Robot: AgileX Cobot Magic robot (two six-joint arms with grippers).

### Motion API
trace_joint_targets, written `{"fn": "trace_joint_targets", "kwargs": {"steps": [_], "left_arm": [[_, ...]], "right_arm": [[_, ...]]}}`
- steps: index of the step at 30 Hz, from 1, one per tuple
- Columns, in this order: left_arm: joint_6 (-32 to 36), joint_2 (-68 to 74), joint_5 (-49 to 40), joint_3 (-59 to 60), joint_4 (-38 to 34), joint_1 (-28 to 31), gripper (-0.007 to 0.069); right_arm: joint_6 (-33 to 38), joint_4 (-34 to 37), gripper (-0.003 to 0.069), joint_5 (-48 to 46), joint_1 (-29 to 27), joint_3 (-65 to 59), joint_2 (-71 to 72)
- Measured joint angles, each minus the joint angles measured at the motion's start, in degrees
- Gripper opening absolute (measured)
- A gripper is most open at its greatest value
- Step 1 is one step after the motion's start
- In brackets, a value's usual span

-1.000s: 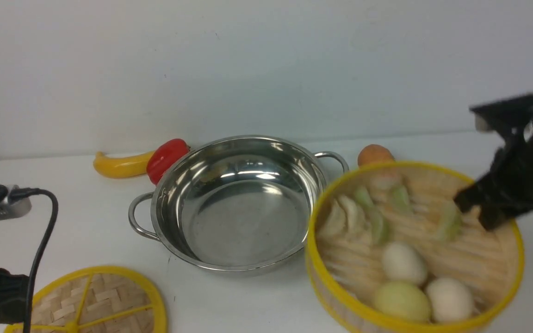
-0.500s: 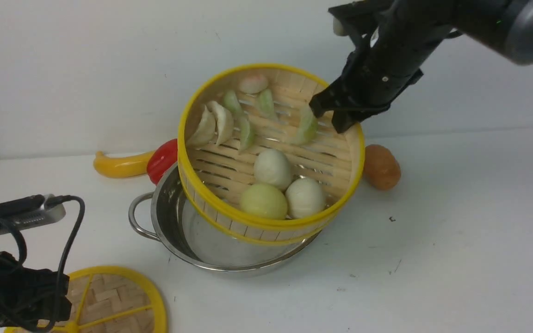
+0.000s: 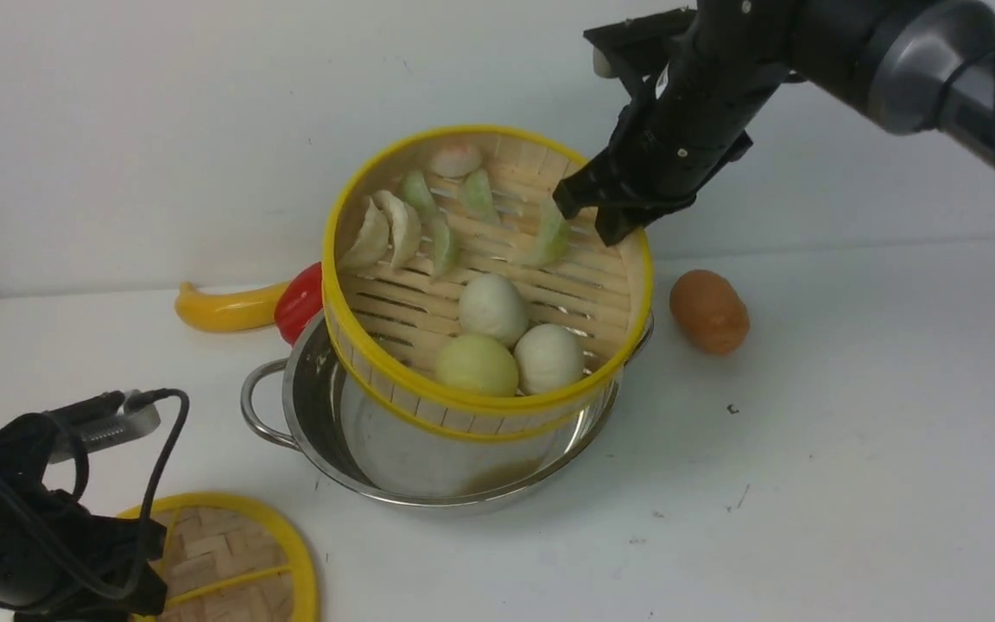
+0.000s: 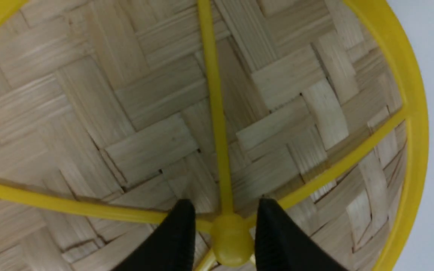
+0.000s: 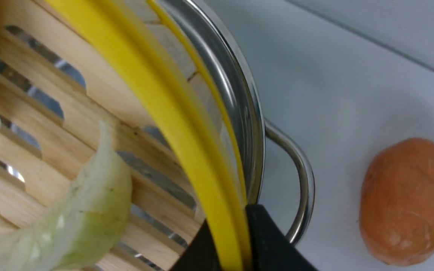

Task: Place the steamer in the pot on the white table, and put the lid on the steamer.
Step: 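Place the bamboo steamer basket of food into the steel pot with the right gripper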

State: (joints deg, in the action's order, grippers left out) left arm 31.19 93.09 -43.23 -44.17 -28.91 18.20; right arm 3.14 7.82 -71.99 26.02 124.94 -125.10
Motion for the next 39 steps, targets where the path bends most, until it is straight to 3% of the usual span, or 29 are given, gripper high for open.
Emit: {"fn": "trace_joint_targets", "kwargs": {"steps": [3, 6, 17, 24, 33, 39], "left_arm": [[0.26, 0.13, 0.12, -0.07, -0.07, 0.0, 0.0211], [0.26, -0.11, -0.25, -0.18, 0.42, 0.0, 0.0111], [-8.48, -12.17, -12.84, -7.06, 15.18, 0.0, 0.0116], [-10.01, -20.33, -14.18, -8.08, 15.94, 0.0, 0.0116], [-10.16, -21.09, -14.29, -8.08, 14.57, 0.0, 0.0116], [-10.16, -21.09, -11.9, -8.08, 14.6, -2.99, 0.0116]], "right_arm": [[0.0, 0.0, 0.0051, -0.07, 0.0, 1.37, -0.36], [0.0, 0.19, 0.0051, -0.07, 0.0, 2.56, -1.49], [0.1, 0.17, 0.0051, -0.12, 0.92, 4.99, -9.21], [0.24, 0.04, 0.0051, 0.22, 3.26, 7.76, -13.34], [0.2, 0.0, 0.0053, 1.32, 3.51, 8.06, -16.79], [0.2, 0.2, 0.0164, 1.52, 3.51, 8.13, -16.91]]}}
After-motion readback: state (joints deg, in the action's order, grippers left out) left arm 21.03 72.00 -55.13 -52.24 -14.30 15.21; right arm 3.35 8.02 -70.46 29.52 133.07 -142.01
